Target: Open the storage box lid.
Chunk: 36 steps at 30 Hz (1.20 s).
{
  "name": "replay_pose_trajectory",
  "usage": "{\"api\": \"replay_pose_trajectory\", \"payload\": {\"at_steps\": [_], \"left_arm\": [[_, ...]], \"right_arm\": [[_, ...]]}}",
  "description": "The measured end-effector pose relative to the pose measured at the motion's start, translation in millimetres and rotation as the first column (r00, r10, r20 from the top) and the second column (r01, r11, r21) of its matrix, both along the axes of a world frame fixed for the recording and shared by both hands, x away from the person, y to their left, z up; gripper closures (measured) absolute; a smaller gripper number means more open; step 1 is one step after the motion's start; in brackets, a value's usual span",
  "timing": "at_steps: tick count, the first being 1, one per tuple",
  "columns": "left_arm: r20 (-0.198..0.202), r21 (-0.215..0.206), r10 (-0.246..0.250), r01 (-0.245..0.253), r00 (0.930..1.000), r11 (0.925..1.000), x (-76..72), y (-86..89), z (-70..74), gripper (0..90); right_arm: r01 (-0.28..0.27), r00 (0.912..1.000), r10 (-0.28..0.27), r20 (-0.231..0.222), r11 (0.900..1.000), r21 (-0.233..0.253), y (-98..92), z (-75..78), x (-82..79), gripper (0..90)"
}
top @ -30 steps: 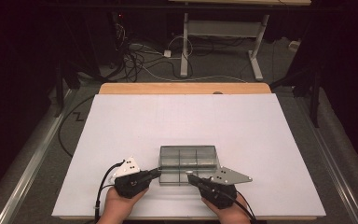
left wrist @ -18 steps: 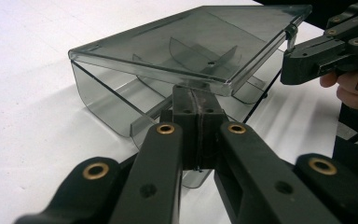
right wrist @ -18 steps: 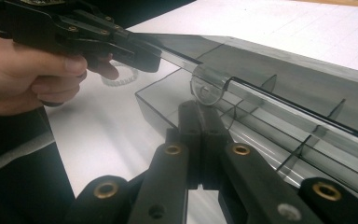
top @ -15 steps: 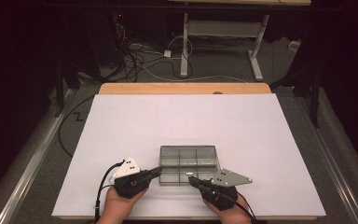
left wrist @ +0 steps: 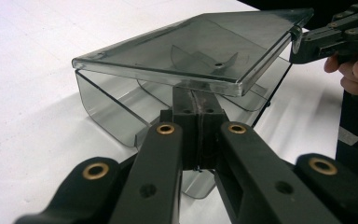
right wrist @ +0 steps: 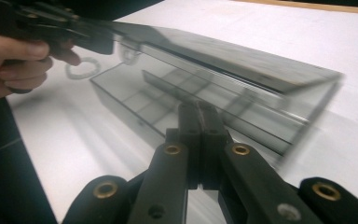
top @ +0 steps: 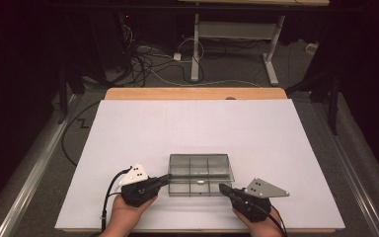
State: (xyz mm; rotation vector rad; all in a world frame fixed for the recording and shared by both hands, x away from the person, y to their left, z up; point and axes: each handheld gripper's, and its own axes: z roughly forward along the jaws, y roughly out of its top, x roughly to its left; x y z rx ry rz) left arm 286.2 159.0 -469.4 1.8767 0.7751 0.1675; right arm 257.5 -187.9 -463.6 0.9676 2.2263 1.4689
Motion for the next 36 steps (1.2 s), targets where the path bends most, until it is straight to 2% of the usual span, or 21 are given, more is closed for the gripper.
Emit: {"api": "replay_pose_trajectory", "payload": {"at_steps": [9, 22, 25, 30, 36], "left_arm": [[0.007, 0.003, -0.006, 0.006, 1.0000, 1.0000, 4.5, -2.3, 0.4, 87.5], [0.014, -0.007, -0.013, 0.013, 0.9998, 0.9999, 7.4, -2.1, 1.5, 87.5], [0.018, -0.010, -0.015, 0.015, 0.9997, 0.9998, 7.9, -2.2, 2.7, 87.6], [0.021, 0.012, -0.015, 0.015, 0.9997, 0.9998, 8.7, -2.6, 1.8, 87.5], [0.010, 0.010, -0.004, 0.004, 0.9999, 0.9999, 16.0, -3.9, -1.0, 87.5]], "right_arm": [[0.084, 0.9965, -0.084, 0.003, 0.996, -0.001, -24.0, 0.4, 0.2, 90.0], [0.170, 0.9854, -0.170, 0.000, 0.985, -0.003, -41.0, 2.0, 7.6, 90.0], [0.183, 0.9830, -0.183, 0.000, 0.983, -0.002, -45.2, 1.7, 9.9, 90.0], [0.188, 0.9822, -0.188, 0.004, 0.982, -0.007, -47.5, 1.2, 15.3, 90.0], [0.191, 0.9815, -0.190, 0.017, 0.982, -0.009, -45.7, 0.6, 27.7, 90.0]]}}
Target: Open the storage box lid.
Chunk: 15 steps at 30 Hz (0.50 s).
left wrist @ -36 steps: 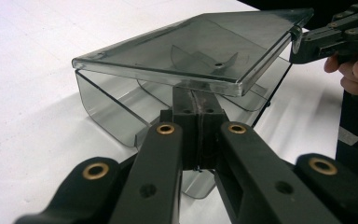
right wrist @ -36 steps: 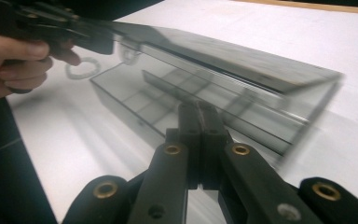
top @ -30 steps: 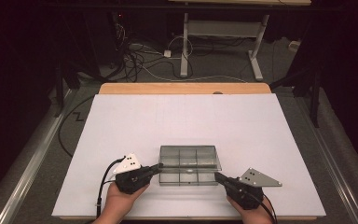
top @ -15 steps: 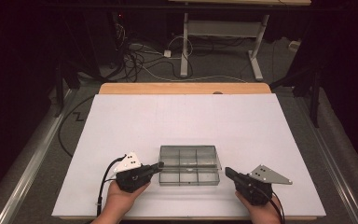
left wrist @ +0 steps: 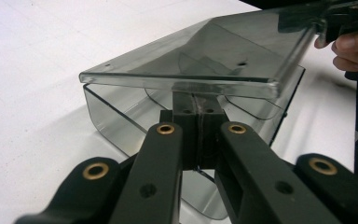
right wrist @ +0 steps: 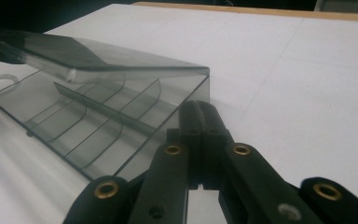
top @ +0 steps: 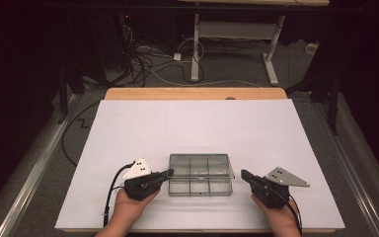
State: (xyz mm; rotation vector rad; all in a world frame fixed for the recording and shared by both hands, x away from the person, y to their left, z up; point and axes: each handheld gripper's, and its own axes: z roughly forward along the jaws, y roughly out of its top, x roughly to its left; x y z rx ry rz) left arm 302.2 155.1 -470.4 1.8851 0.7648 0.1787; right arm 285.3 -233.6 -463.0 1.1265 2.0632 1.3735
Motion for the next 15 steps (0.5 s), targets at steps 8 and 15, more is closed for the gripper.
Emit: {"api": "replay_pose_trajectory", "payload": {"at_steps": [8, 15], "left_arm": [[-0.012, -0.014, 0.006, -0.006, 0.9999, 0.9999, 7.5, -4.0, -2.3, 87.4], [-0.004, -0.014, 0.016, -0.016, 0.9999, 0.9998, 14.0, -6.2, 0.6, 87.3]], "right_arm": [[-0.001, 0.9999, 0.001, 0.010, 1.000, -0.016, 5.8, -4.8, 22.4, 90.0], [0.012, 0.9998, -0.012, 0.012, 1.000, -0.014, 6.6, -9.2, 43.3, 90.0]]}}
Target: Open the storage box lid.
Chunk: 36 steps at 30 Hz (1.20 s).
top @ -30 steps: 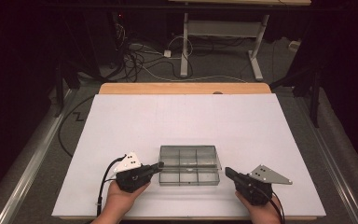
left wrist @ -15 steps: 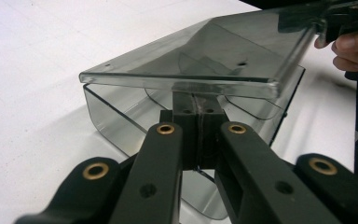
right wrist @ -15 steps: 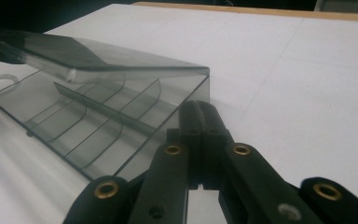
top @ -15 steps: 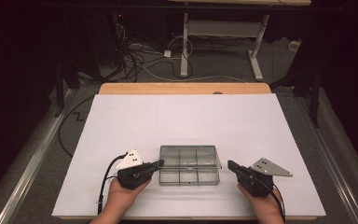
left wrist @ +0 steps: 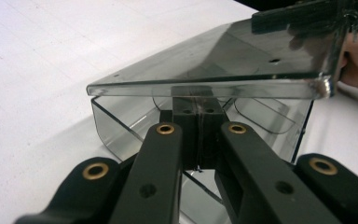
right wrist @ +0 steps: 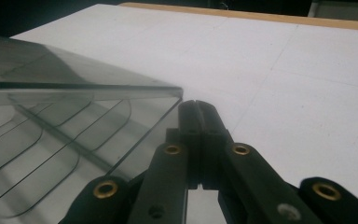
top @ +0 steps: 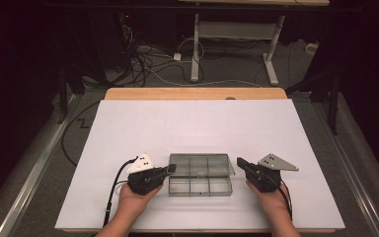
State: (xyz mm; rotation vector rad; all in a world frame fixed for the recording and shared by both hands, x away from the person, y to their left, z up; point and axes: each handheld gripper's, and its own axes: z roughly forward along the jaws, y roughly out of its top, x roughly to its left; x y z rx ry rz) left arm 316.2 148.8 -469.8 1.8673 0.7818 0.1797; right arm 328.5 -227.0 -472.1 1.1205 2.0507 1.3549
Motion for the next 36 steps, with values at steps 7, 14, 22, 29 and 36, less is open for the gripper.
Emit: {"api": "replay_pose_trajectory", "payload": {"at_steps": [7, 14, 22, 29, 36], "left_arm": [[0.009, -0.013, 0.010, -0.010, 0.9999, 0.9999, 8.1, -1.1, 4.1, 87.2], [0.021, -0.018, 0.016, -0.015, 0.9997, 0.9997, 14.8, -0.8, 9.3, 87.3], [0.023, -0.018, 0.019, -0.018, 0.9996, 0.9997, 21.0, -0.3, 13.0, 87.3], [0.013, -0.024, 0.028, -0.028, 0.9995, 0.9993, 28.0, -0.2, 17.8, 87.2], [0.013, -0.014, 0.041, -0.041, 0.9991, 0.9991, 34.0, 0.6, 18.8, 87.3]], "right_arm": [[0.003, 1.0000, -0.003, -0.002, 1.000, -0.006, 1.9, -3.3, 16.3, 90.0], [0.006, 1.0000, -0.006, -0.002, 1.000, 0.009, 7.5, -0.5, 27.2, 90.0], [0.002, 1.0000, -0.003, 0.006, 0.999, 0.038, 15.9, 10.5, 36.6, 90.0], [0.010, 0.9999, -0.011, 0.012, 0.999, 0.051, 19.8, 19.1, 41.9, 90.0], [0.012, 0.9998, -0.013, 0.014, 0.998, 0.064, 20.3, 21.7, 47.0, 90.0]]}}
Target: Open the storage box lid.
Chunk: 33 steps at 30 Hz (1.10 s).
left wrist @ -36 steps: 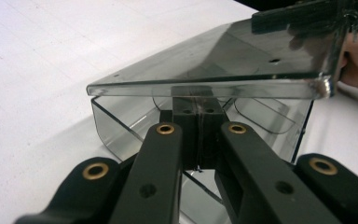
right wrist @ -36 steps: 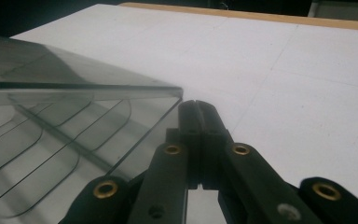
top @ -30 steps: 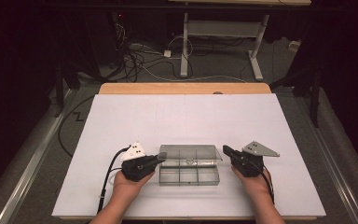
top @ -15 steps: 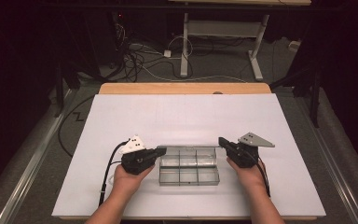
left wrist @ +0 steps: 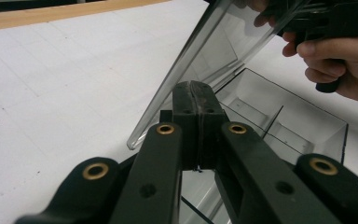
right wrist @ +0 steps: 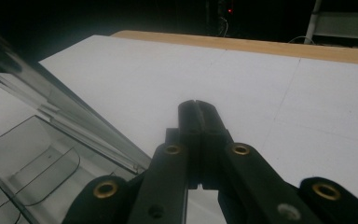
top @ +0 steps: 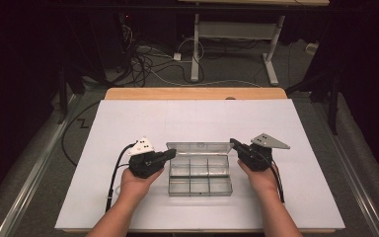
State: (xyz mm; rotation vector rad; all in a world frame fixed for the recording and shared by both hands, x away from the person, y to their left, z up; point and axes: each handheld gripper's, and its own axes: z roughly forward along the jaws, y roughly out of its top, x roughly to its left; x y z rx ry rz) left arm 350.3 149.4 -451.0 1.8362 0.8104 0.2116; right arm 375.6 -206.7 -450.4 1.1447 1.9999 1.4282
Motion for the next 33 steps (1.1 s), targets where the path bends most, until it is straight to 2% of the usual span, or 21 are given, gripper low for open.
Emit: {"api": "replay_pose_trajectory", "payload": {"at_steps": [7, 15, 26, 33], "left_arm": [[-0.001, 0.023, 0.005, -0.005, 1.0000, 0.9997, 3.2, 2.3, -0.7, 87.3], [-0.013, 0.017, 0.014, -0.014, 0.9998, 0.9998, 6.5, 1.9, -2.5, 87.3], [-0.015, 0.015, 0.029, -0.029, 0.9995, 0.9995, 12.2, 1.2, -2.2, 87.3], [-0.021, 0.014, 0.033, -0.033, 0.9992, 0.9993, 15.0, 1.9, -3.1, 87.3]], "right_arm": [[-0.012, 0.9992, 0.012, 0.039, 1.000, -0.009, 4.4, 7.3, 2.3, 90.0], [-0.017, 0.9987, 0.017, 0.047, 1.000, 0.005, 9.2, 8.8, 2.9, 90.0], [-0.014, 0.9982, 0.014, 0.058, 1.000, 0.000, 11.3, 13.0, 8.0, 90.0], [-0.008, 0.9987, 0.007, 0.050, 1.000, 0.010, 12.4, 11.3, 12.6, 90.0]]}}
